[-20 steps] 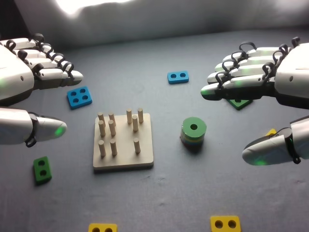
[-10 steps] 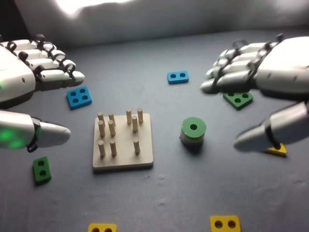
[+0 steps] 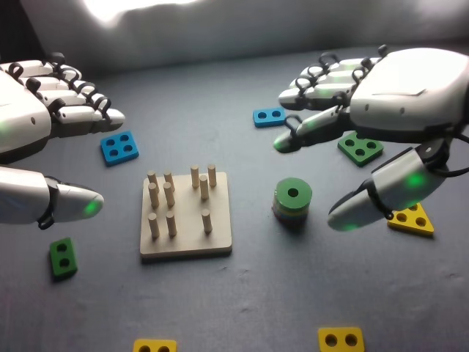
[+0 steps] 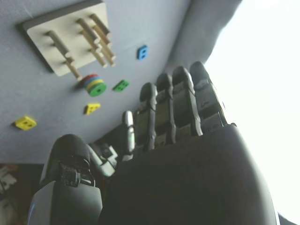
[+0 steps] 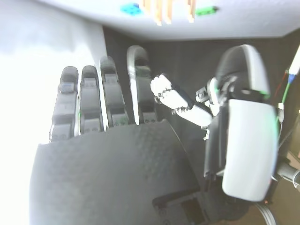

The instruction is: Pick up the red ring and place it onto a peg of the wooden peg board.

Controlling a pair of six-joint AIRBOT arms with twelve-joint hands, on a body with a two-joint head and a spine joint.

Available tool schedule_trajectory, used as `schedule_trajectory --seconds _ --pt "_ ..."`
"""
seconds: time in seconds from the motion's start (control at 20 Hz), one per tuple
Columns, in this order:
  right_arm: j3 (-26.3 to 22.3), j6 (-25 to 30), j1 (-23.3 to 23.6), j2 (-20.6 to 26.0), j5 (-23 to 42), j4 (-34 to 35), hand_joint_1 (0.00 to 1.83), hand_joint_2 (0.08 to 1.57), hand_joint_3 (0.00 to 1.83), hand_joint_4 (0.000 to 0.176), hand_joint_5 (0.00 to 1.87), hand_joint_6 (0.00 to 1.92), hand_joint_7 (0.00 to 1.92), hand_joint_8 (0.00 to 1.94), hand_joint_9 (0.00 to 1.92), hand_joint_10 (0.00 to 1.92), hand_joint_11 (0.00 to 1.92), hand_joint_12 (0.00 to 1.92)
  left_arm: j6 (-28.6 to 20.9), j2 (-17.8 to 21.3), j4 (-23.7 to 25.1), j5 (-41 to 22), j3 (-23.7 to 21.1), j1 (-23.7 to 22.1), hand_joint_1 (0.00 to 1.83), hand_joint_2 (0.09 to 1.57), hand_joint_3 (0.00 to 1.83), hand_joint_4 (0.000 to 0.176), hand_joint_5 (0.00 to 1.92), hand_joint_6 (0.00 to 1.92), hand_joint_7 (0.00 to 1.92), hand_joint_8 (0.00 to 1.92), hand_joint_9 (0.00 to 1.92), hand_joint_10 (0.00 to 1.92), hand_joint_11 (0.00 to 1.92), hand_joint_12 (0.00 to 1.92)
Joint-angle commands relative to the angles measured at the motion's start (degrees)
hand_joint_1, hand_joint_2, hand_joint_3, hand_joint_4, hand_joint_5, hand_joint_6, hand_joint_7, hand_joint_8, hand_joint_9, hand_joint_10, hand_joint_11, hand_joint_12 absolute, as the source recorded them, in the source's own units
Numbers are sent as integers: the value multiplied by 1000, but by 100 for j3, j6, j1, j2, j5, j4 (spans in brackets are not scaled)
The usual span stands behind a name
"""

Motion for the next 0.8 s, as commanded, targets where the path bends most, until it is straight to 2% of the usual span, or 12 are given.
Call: schedule_trajectory --seconds 0.0,0.15,0.25,0.3,0.35,0.4,0.45,0.5,0.6,0.65,0.7,0.75 --pt "16 16 4 8 426 146 487 823 0 175 532 24 0 0 0 0 0 0 17 84 -54 -464 44 -82 0 1250 0 0 173 10 176 9 126 6 0 160" --pt "267 15 -39 -194 427 369 606 804 0 171 678 14 0 0 0 0 0 0 17 83 -73 -464 40 -85 0 1254 0 0 183 7 188 7 134 5 0 174" --pt "463 14 -39 -337 429 553 694 793 0 168 742 27 0 0 0 0 0 0 17 83 -73 -464 50 -81 0 1251 0 0 171 1 157 5 97 3 0 98" --pt "551 13 -35 -410 430 615 705 801 0 174 771 36 0 0 0 0 0 0 17 84 -73 -464 53 -76 0 1253 1 0 181 5 164 8 104 6 0 95" --pt "600 13 -27 -461 430 631 754 793 0 169 787 38 0 0 0 0 0 0 17 85 -73 -464 54 -71 0 1249 0 0 170 1 157 3 97 2 0 82" --pt "661 -12 -12 -529 430 637 796 791 0 162 792 35 0 0 0 0 0 0 17 85 -73 -464 56 -67 0 1249 0 0 197 5 204 5 143 3 0 154" --pt "708 -332 -11 -593 430 889 846 789 0 144 775 24 0 0 0 0 0 0 17 85 -72 -464 65 -67 0 1248 0 0 211 4 227 5 168 5 0 213" --pt "750 -685 -13 -640 432 1126 857 789 0 140 772 21 0 0 0 0 0 0 17 85 -65 -464 74 -68 0 1249 0 0 219 6 235 5 180 7 0 226" --pt "906 -772 -24 -796 446 1173 830 824 10 155 760 12 0 0 0 0 0 0 17 89 -62 -465 81 -65 18 1258 2 0 253 3 246 0 189 1 0 317" --pt "962 -774 -24 -853 446 1183 796 835 14 172 762 11 0 0 0 0 0 0 17 90 -62 -466 76 -61 3 1264 3 0 268 5 256 3 204 5 0 347" --pt "1052 -844 -36 -937 446 1242 794 833 12 175 739 1 0 0 0 0 0 0 17 92 -62 -466 67 -56 0 1259 0 0 273 4 258 2 205 3 0 337" --pt "1127 -1269 -79 -1010 453 1587 810 833 11 173 729 0 0 0 0 0 0 0 17 92 -65 -466 63 -56 0 1257 0 0 271 3 264 4 213 6 0 337"
